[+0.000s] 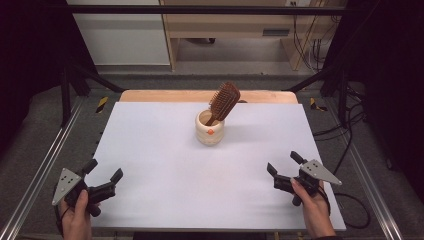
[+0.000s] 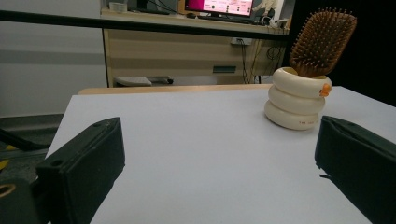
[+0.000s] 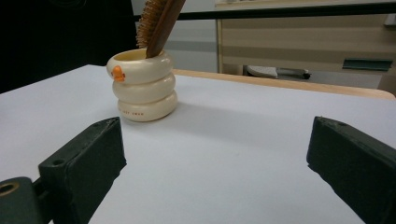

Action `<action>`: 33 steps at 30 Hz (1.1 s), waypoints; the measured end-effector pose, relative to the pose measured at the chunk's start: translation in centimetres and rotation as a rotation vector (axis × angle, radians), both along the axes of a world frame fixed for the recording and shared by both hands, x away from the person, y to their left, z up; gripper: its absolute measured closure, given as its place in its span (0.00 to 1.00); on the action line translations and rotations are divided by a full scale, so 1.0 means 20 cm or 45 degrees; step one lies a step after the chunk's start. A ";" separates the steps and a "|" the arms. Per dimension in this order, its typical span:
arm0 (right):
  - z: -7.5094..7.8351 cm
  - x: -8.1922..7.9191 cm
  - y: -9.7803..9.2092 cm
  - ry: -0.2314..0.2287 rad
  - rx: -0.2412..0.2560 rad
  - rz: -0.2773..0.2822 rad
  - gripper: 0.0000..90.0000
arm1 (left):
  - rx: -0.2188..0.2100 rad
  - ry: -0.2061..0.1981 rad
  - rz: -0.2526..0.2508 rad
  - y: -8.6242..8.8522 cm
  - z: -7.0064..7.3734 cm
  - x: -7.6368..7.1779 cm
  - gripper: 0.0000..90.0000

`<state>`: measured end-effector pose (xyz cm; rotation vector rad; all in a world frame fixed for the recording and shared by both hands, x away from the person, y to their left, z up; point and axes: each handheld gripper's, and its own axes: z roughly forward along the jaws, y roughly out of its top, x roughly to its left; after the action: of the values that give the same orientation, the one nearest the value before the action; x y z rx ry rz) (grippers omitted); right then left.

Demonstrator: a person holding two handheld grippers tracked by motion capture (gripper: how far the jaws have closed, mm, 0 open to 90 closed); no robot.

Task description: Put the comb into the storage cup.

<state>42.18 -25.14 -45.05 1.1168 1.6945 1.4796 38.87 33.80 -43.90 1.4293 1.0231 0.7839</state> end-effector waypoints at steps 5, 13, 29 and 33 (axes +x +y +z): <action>-0.01 0.01 0.03 -0.006 -0.008 0.029 0.05 | -0.005 0.001 -0.009 0.00 0.00 0.00 0.02; -0.02 0.02 0.08 -0.012 -0.026 0.063 0.05 | -0.020 0.005 -0.023 -0.01 0.00 0.00 0.02; -0.03 0.04 0.13 -0.017 -0.028 0.118 0.05 | -0.015 -0.012 -0.069 -0.04 0.01 0.00 0.02; -0.03 0.04 0.14 -0.007 -0.022 0.137 0.05 | -0.007 -0.027 -0.082 -0.06 0.01 0.00 0.02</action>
<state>43.04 -22.32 -45.72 1.0258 1.7848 1.5290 38.93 32.54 -43.69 1.4394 0.9580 0.7469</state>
